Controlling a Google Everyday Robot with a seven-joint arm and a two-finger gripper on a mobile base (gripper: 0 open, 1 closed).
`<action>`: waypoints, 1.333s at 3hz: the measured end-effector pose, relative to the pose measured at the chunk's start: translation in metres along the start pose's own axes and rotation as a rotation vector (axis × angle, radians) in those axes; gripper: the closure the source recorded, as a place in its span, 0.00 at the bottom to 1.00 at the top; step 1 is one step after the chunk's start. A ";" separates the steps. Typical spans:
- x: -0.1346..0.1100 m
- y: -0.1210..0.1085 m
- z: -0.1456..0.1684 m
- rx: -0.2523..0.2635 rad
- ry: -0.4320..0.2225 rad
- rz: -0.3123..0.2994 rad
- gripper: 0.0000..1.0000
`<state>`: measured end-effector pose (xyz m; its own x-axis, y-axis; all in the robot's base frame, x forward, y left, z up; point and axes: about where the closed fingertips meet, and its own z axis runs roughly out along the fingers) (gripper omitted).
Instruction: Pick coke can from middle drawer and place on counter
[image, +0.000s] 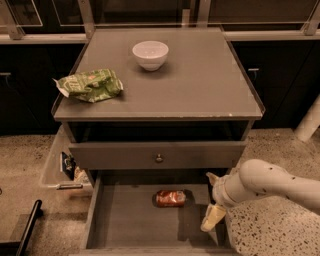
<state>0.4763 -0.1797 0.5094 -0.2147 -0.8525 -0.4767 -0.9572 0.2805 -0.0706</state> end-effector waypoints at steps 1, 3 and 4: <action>-0.007 -0.003 0.035 0.019 -0.055 -0.045 0.00; -0.021 -0.001 0.091 0.009 -0.175 -0.130 0.00; -0.021 -0.001 0.091 0.009 -0.175 -0.130 0.00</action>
Offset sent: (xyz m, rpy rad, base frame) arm 0.0326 0.0597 -0.0669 0.1543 -0.1778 0.1393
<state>0.4990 -0.1217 0.4397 -0.0521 -0.7921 -0.6081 -0.9728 0.1780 -0.1485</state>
